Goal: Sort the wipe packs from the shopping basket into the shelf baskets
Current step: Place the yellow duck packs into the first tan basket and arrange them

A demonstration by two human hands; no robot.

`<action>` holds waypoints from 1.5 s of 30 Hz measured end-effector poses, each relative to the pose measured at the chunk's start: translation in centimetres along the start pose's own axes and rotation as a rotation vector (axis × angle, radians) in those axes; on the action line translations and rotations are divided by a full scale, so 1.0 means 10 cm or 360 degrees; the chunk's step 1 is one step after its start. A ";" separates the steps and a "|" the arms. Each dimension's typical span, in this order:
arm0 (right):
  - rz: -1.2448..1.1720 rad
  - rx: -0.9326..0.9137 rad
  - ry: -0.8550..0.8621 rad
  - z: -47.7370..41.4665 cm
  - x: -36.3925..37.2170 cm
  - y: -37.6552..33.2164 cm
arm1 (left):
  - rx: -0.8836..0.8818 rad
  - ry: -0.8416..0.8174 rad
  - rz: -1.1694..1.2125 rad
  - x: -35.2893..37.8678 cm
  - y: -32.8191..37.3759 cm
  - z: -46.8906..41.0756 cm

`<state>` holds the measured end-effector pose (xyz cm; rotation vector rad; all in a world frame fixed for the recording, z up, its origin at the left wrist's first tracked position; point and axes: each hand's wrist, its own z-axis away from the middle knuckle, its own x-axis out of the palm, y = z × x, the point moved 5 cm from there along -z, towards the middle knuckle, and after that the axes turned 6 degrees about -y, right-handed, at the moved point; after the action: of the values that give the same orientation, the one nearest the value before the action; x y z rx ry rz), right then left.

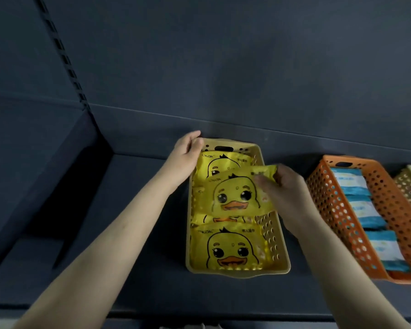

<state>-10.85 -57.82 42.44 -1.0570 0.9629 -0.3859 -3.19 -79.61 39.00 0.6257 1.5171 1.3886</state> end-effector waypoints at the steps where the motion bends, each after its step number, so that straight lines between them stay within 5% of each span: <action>1: 0.0062 0.0007 -0.0028 0.01 0.09 0.02 | 0.0011 -0.0029 0.0008 0.04 -0.02 0.00; 5: 0.0814 -0.0055 0.0077 0.06 0.27 0.01 | 0.0093 -0.0076 -0.0038 0.16 -0.11 -0.01; 10: 0.1655 -0.0485 0.0059 0.06 0.56 -0.03 | 0.0144 -0.0037 -0.0125 0.15 -0.21 -0.08; 17: 0.1324 0.0140 -0.0519 0.02 1.02 0.35 | 0.0254 0.0092 -0.0118 0.18 -0.30 -0.17; 34: 0.1166 0.0091 -0.0533 -0.04 0.94 0.29 | 0.0203 0.0200 -0.0137 0.11 -0.21 -0.11; 39: 0.0839 -0.0010 -0.0331 0.09 0.47 -0.02 | 0.0087 0.0078 -0.0391 -0.06 0.00 0.06; 45: 0.0890 -0.0342 0.0160 0.94 -0.62 -0.34 | 0.0241 0.0085 -0.0603 0.19 0.56 0.70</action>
<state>-6.06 -49.90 49.76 -0.9159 1.3611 0.1305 0.99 -73.51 44.49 0.3677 1.6923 1.0156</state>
